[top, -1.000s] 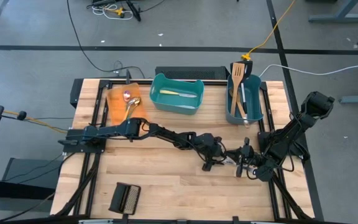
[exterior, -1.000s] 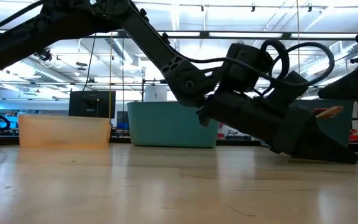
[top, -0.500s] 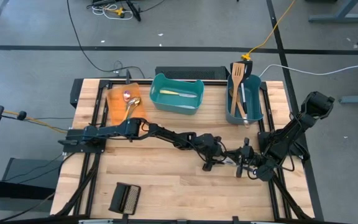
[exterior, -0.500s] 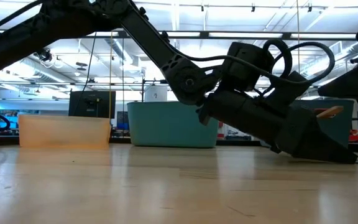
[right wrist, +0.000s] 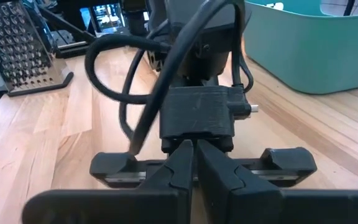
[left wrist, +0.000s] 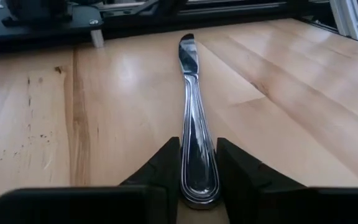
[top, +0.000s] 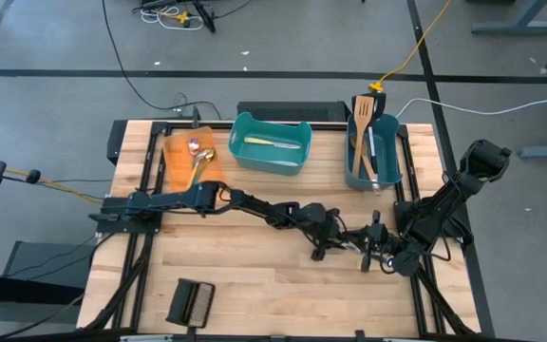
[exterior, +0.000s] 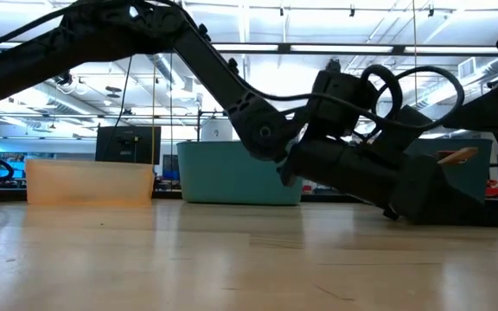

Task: Pick & Place Kitchen Items
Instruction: Put the silver knife into the green bin

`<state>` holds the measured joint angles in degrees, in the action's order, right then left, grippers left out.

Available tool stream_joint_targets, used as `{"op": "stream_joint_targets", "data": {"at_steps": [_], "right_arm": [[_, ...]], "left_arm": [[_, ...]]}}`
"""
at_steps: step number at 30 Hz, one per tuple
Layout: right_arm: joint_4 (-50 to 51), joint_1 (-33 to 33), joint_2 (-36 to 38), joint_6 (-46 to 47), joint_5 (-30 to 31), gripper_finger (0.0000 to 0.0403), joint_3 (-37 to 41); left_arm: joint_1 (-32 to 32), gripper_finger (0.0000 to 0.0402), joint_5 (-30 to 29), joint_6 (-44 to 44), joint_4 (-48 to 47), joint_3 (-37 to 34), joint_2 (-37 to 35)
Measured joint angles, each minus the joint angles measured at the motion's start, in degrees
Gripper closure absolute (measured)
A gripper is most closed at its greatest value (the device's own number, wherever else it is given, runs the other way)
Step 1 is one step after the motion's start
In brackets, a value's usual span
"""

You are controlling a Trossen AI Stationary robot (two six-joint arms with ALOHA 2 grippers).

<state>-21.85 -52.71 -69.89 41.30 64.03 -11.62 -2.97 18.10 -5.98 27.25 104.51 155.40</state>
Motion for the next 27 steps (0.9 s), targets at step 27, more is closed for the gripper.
{"op": "stream_joint_targets", "data": {"at_steps": [27], "right_arm": [[0.09,0.02,0.00,-0.37,0.92,0.0370,0.00]], "left_arm": [[-0.85,0.0313,0.30,1.27,-2.02,0.61,-2.31]]}}
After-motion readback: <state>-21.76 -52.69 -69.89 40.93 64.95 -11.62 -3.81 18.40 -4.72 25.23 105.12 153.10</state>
